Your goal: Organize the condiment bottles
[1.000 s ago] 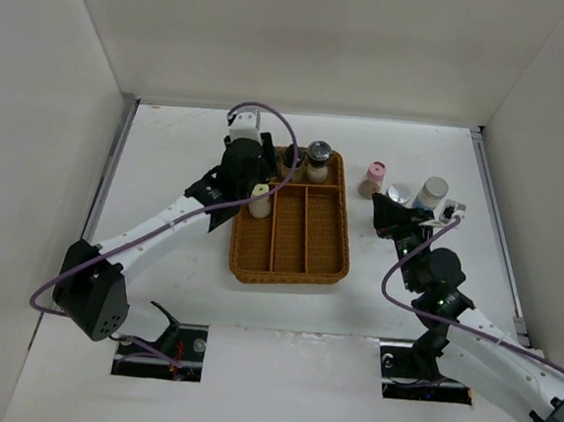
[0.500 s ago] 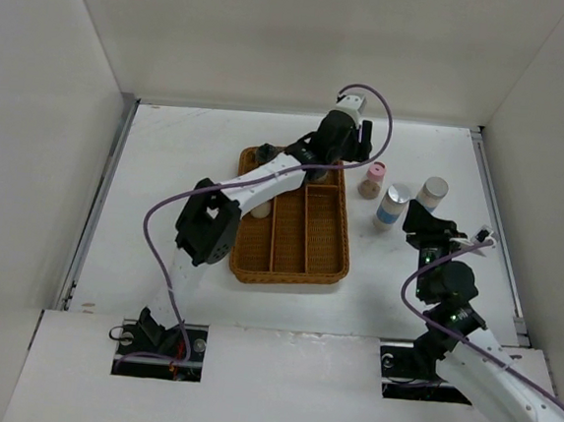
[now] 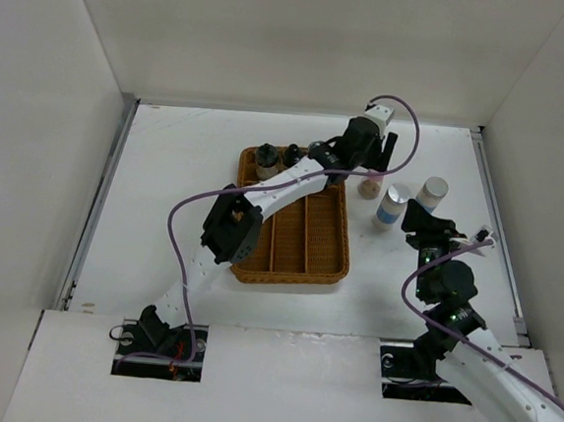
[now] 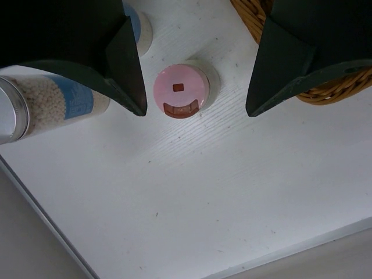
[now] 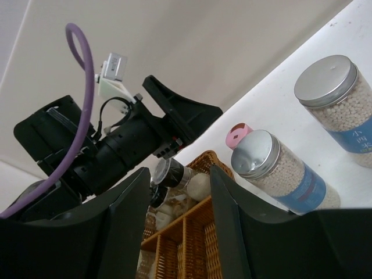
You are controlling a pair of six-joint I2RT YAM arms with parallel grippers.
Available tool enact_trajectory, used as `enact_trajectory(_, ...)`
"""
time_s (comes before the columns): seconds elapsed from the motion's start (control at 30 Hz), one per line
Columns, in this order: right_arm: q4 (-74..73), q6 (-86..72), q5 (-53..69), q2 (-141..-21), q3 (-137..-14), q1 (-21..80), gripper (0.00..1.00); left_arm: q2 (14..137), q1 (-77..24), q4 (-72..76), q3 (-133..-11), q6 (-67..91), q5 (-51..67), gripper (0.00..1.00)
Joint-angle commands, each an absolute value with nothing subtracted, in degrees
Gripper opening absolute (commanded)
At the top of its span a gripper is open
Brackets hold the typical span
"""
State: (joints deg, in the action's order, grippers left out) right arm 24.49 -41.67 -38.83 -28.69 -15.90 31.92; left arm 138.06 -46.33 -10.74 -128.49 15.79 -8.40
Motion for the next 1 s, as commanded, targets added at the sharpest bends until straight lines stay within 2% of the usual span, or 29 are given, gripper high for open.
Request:
enact_trajectory(0.0,26.5,-42.2,-38.1,-28.3,-15.4,31.6,0.53,138.4,-47.1,-11.1,-131.6,12.9,-8.1,0.68)
enact_trajectory(0.43,28.4,-42.2,-35.9,-29.8,-15.1,31.6,0.55,143.5,-47.7,-11.2,-134.9,10.9,-8.4,0.65)
enact_trajectory(0.6,28.5,-42.2,-35.7,-30.2,-15.2,31.6,0.56,144.7,-47.9,-11.5,-135.4,10.9,-7.7,0.57)
enact_trajectory(0.97,29.1,-42.2,-33.9,-32.2,-15.6,31.6,0.58,141.3,-49.5,-8.4,-130.2,11.4,-7.7,0.65)
